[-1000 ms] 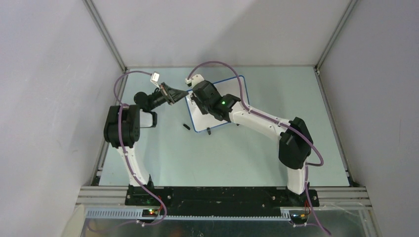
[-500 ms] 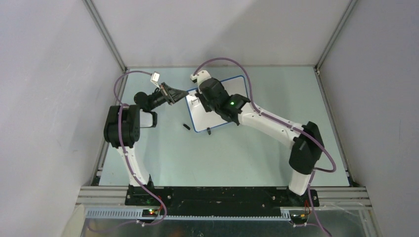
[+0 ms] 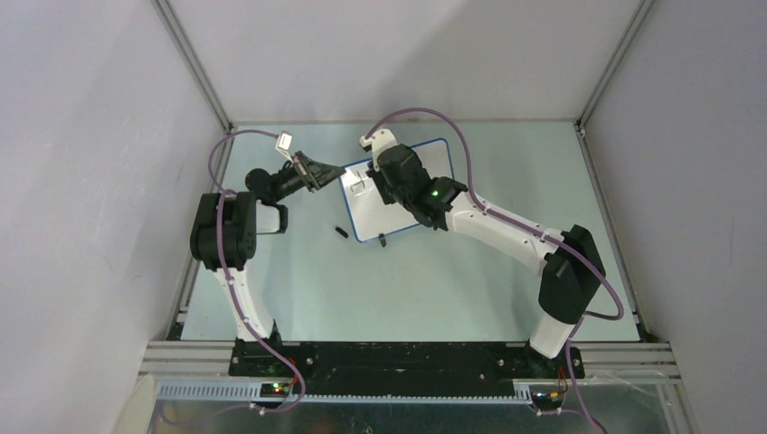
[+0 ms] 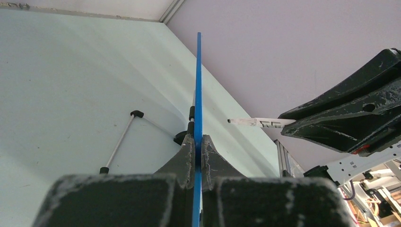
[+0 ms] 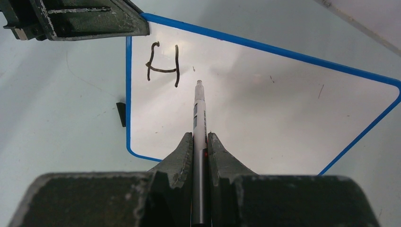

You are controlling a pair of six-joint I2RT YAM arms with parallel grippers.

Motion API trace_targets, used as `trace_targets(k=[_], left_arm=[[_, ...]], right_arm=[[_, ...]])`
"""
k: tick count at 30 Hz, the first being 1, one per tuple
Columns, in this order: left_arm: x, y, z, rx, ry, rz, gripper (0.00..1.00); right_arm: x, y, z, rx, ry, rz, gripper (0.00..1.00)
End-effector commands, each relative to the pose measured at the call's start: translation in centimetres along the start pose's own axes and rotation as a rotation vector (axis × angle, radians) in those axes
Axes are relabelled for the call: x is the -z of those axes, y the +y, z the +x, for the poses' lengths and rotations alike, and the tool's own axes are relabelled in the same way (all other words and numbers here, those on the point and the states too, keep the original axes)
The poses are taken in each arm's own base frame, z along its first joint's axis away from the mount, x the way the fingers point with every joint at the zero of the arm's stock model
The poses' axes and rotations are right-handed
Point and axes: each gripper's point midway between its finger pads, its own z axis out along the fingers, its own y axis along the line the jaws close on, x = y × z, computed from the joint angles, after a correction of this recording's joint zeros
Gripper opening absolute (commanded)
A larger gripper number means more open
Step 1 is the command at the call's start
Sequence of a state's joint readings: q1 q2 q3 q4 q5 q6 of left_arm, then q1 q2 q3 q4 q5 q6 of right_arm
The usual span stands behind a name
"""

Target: Write a sentence on the whiteboard

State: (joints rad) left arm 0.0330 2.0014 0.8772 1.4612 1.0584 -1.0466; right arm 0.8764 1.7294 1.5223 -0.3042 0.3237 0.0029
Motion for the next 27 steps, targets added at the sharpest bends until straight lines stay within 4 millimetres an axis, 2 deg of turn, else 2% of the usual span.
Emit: trace_targets(k=[1,11,27], left_arm=[[-0.2,-0.9,-0.6,-0.064,-0.001,0.045,0.00],[-0.3,-1.0,-0.5,-0.068,0.000,0.046,0.00],[-0.3,-0.9,-0.5,-0.068,0.001,0.046,0.00]], right_arm=[[-0.6,0.1,-1.3,0.008,-0.045,-0.007,0.00],[-1.8,0.3,-0.3,0.012,-0.003,-0.009,0.00],[-2.4,-0.3,-0.6,0.003,0.013,0.012,0.00]])
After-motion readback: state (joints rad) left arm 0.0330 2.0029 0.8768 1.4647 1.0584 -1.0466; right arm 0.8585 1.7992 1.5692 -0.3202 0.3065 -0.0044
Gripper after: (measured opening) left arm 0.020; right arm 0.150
